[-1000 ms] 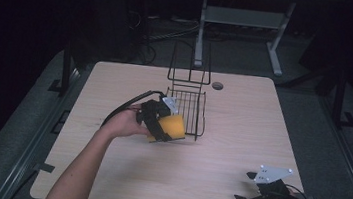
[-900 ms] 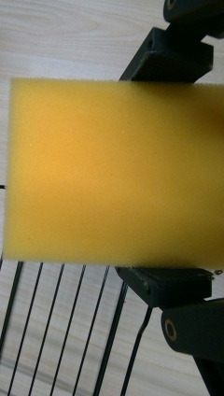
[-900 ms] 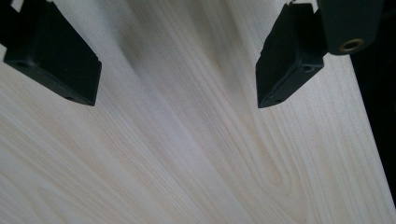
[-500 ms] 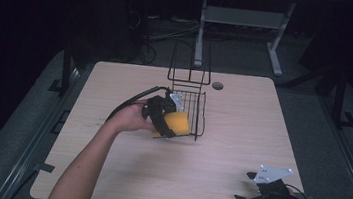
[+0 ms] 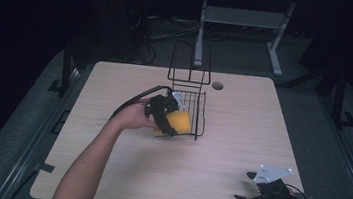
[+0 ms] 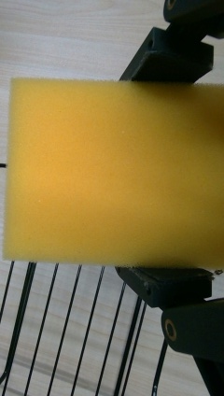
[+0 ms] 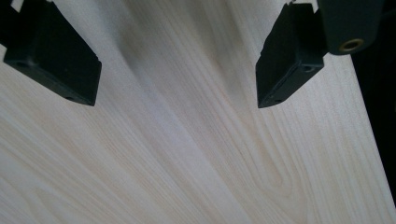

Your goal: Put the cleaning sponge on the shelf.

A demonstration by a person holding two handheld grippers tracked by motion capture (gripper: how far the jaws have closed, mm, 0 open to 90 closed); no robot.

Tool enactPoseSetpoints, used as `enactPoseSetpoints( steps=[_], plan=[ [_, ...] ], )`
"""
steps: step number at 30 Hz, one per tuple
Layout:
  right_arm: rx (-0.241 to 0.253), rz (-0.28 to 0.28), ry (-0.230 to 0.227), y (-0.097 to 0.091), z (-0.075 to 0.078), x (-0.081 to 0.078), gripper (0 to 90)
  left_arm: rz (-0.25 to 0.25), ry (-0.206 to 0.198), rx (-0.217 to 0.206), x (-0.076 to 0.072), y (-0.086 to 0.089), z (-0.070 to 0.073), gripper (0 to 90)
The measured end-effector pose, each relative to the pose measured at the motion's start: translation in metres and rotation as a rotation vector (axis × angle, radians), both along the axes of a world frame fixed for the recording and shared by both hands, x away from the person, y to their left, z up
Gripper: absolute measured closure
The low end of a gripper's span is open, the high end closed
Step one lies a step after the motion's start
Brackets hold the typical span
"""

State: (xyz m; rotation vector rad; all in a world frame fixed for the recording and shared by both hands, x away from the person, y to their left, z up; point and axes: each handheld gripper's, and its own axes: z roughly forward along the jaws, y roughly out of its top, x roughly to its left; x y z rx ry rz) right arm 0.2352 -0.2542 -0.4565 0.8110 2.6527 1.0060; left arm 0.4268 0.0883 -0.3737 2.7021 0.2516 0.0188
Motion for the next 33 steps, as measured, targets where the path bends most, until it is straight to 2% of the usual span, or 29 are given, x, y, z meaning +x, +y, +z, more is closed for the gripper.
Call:
enactPoseSetpoints(
  steps=[4, 8, 11, 14, 18, 21, 27, 33],
  plan=[
    [-0.001, 0.002, -0.001, 0.000, 0.000, 0.000, 14.0, 0.006, 0.004, 0.010, 0.002, -0.006, 0.000, 21.6],
    [-0.002, 0.003, 0.003, -0.001, 0.000, 0.000, 14.0, -0.021, -0.004, 0.008, 0.007, -0.012, 0.001, 21.6],
    [0.002, 0.002, 0.001, -0.001, 0.000, 0.000, 14.0, -0.023, 0.002, 0.029, 0.011, -0.014, 0.000, 21.6],
    [0.002, 0.002, 0.001, -0.001, 0.000, 0.000, 14.0, -0.019, 0.005, 0.024, 0.015, -0.015, -0.001, 21.6],
    [0.002, 0.001, 0.004, -0.001, 0.000, 0.000, 14.0, -0.016, 0.013, 0.045, 0.019, -0.018, -0.003, 21.6],
    [0.002, 0.002, 0.004, -0.001, 0.000, 0.000, 13.9, -0.012, 0.018, 0.026, 0.023, -0.019, -0.004, 21.6],
    [-0.003, 0.005, -0.001, -0.002, 0.000, 0.000, 13.9, 0.008, 0.026, 0.039, 0.029, -0.019, -0.013, 21.7],
    [-0.002, 0.004, -0.001, -0.002, 0.000, 0.000, 13.9, 0.012, 0.029, 0.039, 0.031, -0.020, -0.014, 21.7]
  ],
)
